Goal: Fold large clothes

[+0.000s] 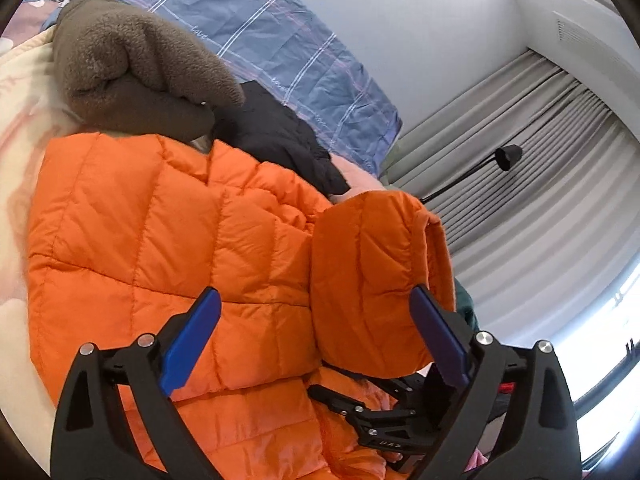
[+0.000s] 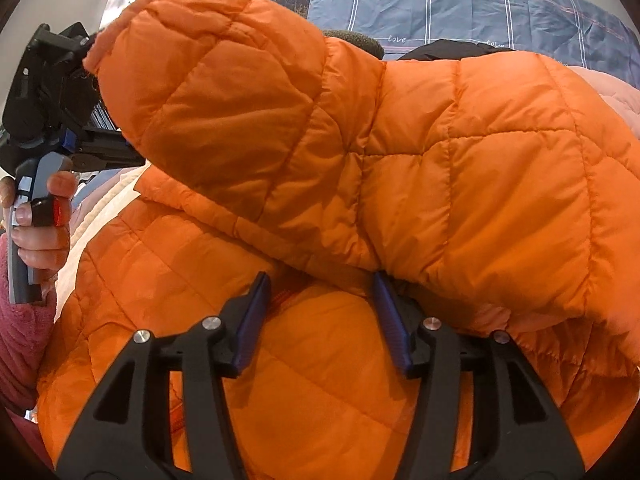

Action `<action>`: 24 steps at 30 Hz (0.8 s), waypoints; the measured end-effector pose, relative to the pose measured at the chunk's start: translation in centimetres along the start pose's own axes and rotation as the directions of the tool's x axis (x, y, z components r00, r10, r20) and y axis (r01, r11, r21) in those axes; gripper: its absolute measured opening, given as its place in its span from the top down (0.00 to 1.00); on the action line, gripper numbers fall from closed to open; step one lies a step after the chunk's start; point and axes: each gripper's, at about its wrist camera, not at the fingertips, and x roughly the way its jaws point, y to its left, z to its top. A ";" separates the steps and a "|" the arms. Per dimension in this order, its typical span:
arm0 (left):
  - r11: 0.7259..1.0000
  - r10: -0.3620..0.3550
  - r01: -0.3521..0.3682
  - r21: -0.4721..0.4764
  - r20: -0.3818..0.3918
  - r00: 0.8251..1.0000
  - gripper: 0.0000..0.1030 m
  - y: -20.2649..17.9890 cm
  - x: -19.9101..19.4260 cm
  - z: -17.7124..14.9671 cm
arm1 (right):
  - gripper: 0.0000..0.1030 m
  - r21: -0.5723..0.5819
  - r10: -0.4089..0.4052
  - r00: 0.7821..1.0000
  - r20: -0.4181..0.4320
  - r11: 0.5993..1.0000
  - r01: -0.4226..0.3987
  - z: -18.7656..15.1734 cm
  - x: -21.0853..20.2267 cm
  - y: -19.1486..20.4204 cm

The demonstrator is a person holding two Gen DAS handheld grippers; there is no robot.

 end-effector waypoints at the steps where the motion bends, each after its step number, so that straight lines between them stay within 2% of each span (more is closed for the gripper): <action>1: 1.000 -0.010 0.010 0.001 0.002 1.000 0.08 -0.1 -0.1 0.0 | 0.47 0.000 0.001 1.000 -0.001 1.000 -0.001 0.0 0.1 0.0; 10: 0.997 -0.071 0.071 -0.037 -0.003 0.997 0.07 0.7 -0.5 -0.3 | 0.45 0.005 0.007 1.000 -0.002 1.000 -0.007 -0.1 0.1 -0.3; 12: 0.998 -0.055 0.053 -0.041 -0.032 0.998 0.07 0.7 0.5 -0.4 | 0.44 0.003 0.006 1.000 -0.003 1.000 -0.006 -0.2 0.3 -0.3; 15: 1.000 0.021 -0.022 -0.009 -0.040 0.999 0.07 0.0 1.9 -0.3 | 0.44 0.000 0.003 1.000 -0.002 1.000 -0.003 -0.2 0.4 -0.2; 20: 0.999 -0.039 0.039 0.015 -0.025 0.999 0.07 -1.7 1.7 0.0 | 0.44 0.002 0.006 1.000 0.000 1.000 -0.006 -0.2 0.6 0.0; 22: 0.998 -0.025 0.025 0.054 0.009 1.000 0.08 -2.4 0.9 0.1 | 0.43 0.005 0.011 1.000 0.000 1.000 -0.011 -0.2 0.6 0.0; 23: 0.997 0.007 -0.009 0.083 0.025 1.000 0.21 -2.8 0.8 0.1 | 0.42 0.007 0.014 1.000 -0.001 1.000 -0.014 -0.2 0.7 0.0; 24: 0.991 0.043 -0.045 0.123 0.025 0.999 0.55 -3.3 0.9 0.0 | 0.42 0.007 0.015 1.000 -0.002 1.000 -0.015 -0.1 0.6 0.0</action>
